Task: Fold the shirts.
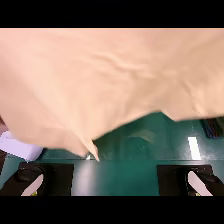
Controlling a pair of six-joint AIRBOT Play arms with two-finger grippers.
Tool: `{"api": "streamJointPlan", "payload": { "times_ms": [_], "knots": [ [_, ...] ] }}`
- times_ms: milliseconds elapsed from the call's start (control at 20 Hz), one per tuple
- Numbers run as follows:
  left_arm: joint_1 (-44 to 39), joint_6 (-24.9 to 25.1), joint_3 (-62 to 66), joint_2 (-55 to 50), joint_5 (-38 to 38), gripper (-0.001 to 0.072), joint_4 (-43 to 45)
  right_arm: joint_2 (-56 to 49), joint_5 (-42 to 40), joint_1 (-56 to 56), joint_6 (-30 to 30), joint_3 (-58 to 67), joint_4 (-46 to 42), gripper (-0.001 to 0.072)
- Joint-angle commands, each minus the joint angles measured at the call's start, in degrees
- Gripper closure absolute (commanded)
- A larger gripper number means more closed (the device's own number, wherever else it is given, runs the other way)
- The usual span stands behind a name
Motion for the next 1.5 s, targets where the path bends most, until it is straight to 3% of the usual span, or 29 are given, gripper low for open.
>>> {"api": "streamJointPlan", "payload": {
  "times_ms": [0,150,350,550,700,750,800,850,1000,1200,1250,1300,1350,1450],
  "knots": [
    [0.1,0.4,-5.6,-6.3,-11.1,0.0683,1.6,-9.8,6.0,3.1,1.4,3.7,0.1,0.0696],
    [0.1,0.5,-19.5,-14.6,-8.5,0.0682,1.9,-21.7,9.4,9.5,1.7,-1.7,-0.1,0.0696],
    [0.1,0.5,-33.6,-26.7,6.3,0.0682,4.3,-36.2,6.2,13.6,1.7,-10.9,-0.3,0.0696],
    [1.8,-0.4,-32.5,-37.4,17.5,0.0682,7.3,-46.5,2.8,14.2,1.7,-9.1,0.0,0.0696],
    [5.0,-3.2,-30.9,-39.4,20.4,0.0669,6.4,-51.4,3.0,14.2,1.7,-2.6,0.3,0.0694],
    [6.3,-3.2,-30.8,-39.2,20.4,0.0669,4.7,-52.3,3.0,14.2,1.7,-0.6,0.3,0.0637],
    [7.6,-3.0,-30.2,-39.2,19.1,0.0669,2.9,-52.9,3.0,14.1,1.7,1.5,0.3,0.0417],
    [9.1,-2.9,-29.4,-39.1,16.7,0.0669,1.2,-53.0,3.0,14.0,1.8,3.0,0.3,0.0320],
    [11.9,-1.8,-27.0,-39.1,10.4,0.0669,-0.5,-50.8,3.4,13.6,1.8,4.1,0.3,0.0328],
    [11.9,-0.6,-27.0,-40.3,9.4,0.0651,-2.3,-49.1,5.3,13.7,1.8,4.1,0.3,0.0330],
    [11.9,-0.6,-27.0,-40.9,9.4,0.0287,-3.2,-49.1,6.3,13.7,1.8,4.1,0.3,0.0330],
    [11.9,-1.4,-27.0,-41.4,9.7,-0.0012,-3.6,-49.1,7.3,13.7,1.8,4.1,0.3,0.0330],
    [11.9,-1.5,-27.0,-41.4,10.2,0.0065,-3.4,-49.1,8.4,13.7,1.8,4.1,0.3,0.0331],
    [11.9,-1.5,-26.3,-41.4,8.7,0.0103,-1.9,-49.1,10.9,13.7,1.8,4.1,0.3,0.0353]
  ]
}}
